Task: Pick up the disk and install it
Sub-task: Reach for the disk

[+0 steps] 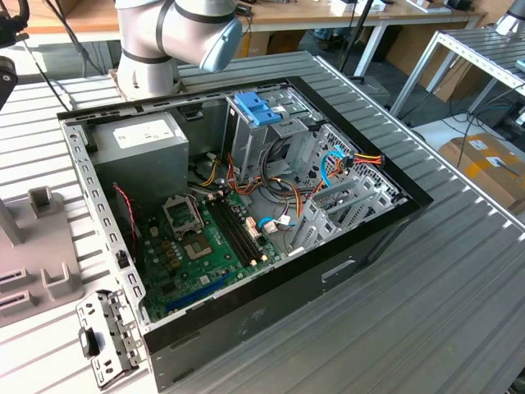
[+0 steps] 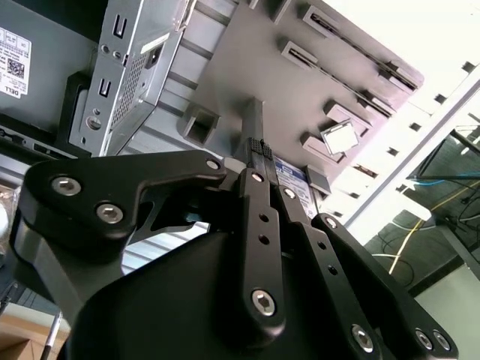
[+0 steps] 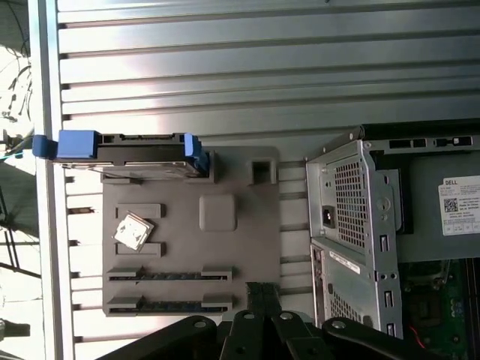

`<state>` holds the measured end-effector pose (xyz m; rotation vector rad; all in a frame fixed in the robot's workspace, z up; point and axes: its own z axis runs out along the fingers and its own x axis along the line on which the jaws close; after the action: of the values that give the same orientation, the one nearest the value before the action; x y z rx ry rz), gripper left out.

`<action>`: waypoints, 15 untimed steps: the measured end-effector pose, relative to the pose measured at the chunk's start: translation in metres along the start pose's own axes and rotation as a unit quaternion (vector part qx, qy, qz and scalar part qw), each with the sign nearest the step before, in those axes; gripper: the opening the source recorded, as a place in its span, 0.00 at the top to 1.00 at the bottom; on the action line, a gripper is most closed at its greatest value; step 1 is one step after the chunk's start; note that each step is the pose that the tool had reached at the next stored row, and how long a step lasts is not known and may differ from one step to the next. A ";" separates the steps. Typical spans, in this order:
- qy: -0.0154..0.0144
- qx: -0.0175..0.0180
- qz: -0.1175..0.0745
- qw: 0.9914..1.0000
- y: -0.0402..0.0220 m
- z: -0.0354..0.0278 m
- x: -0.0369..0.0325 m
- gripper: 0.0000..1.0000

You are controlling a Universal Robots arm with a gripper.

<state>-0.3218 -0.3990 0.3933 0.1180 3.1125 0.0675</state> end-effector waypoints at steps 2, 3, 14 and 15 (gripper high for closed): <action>0.000 0.000 0.000 1.000 -0.0001 0.0000 0.0018 0.89; 0.000 0.000 0.000 1.000 -0.0002 -0.0001 0.0025 0.89; 0.000 0.000 0.000 1.000 -0.0009 -0.0003 0.0116 0.89; 0.000 0.000 0.000 1.000 -0.0010 -0.0003 0.0126 0.89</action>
<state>-0.3345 -0.3990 0.3933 0.1179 3.1125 0.0676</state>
